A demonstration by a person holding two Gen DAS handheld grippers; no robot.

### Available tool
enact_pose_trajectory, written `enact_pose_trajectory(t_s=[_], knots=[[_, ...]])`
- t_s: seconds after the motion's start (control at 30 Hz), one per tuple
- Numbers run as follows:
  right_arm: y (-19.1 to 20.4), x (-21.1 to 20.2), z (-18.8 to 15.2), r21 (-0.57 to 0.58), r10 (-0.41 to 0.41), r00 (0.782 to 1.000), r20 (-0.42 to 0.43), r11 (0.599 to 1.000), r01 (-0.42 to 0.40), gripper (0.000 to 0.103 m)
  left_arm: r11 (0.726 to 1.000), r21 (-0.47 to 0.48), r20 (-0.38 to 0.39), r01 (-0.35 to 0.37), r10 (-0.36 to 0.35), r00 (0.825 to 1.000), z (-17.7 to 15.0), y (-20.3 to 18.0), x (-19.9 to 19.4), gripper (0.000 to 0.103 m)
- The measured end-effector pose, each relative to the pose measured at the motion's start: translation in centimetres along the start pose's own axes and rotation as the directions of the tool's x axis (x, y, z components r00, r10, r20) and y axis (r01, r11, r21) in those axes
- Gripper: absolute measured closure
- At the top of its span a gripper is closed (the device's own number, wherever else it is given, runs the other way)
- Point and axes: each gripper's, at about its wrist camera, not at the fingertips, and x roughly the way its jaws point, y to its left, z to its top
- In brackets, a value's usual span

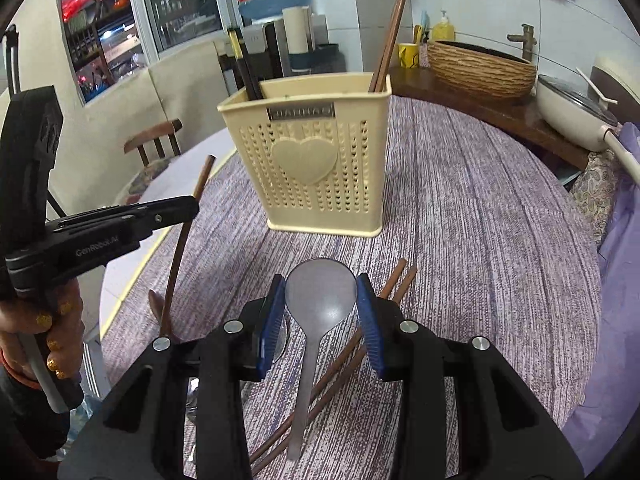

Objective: Organize utensils
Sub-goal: 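Lift the spoon and chopstick and carry both over the cream basket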

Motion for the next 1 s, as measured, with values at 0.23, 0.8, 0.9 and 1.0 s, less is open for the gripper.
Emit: enact_pose_trajectory(t_s=[0.23,0.8,0.9,1.0], knots=[[0.4,-2.5,0.6,-0.003,-0.001,0.999,0.038,1.0,0.001,0.066,1.0,0.019,0.096,0.009,-0.01,0.995,1.4,-0.3,-3.6,0.095],[1.2,-4.3,2.3,0.031,-0.075,0.986,0.147,0.997,0.071,0.066,1.0,0.019,0.167,0.004,-0.007,0.986,3.3,0.0,-6.1,0.095],[1.2,-3.9,2.5,0.032,-0.076,0.987,0.144,0.997,0.072,0.066,1.0,0.024,0.174,0.008,-0.012,0.985,3.6,-0.2,-6.4,0.095],[1.6,-3.9,3.2,0.025,-0.083,0.985,0.152,0.997,0.08,0.066,0.999,0.029,0.183,0.016,-0.021,0.983,4.2,-0.2,-6.8,0.095]])
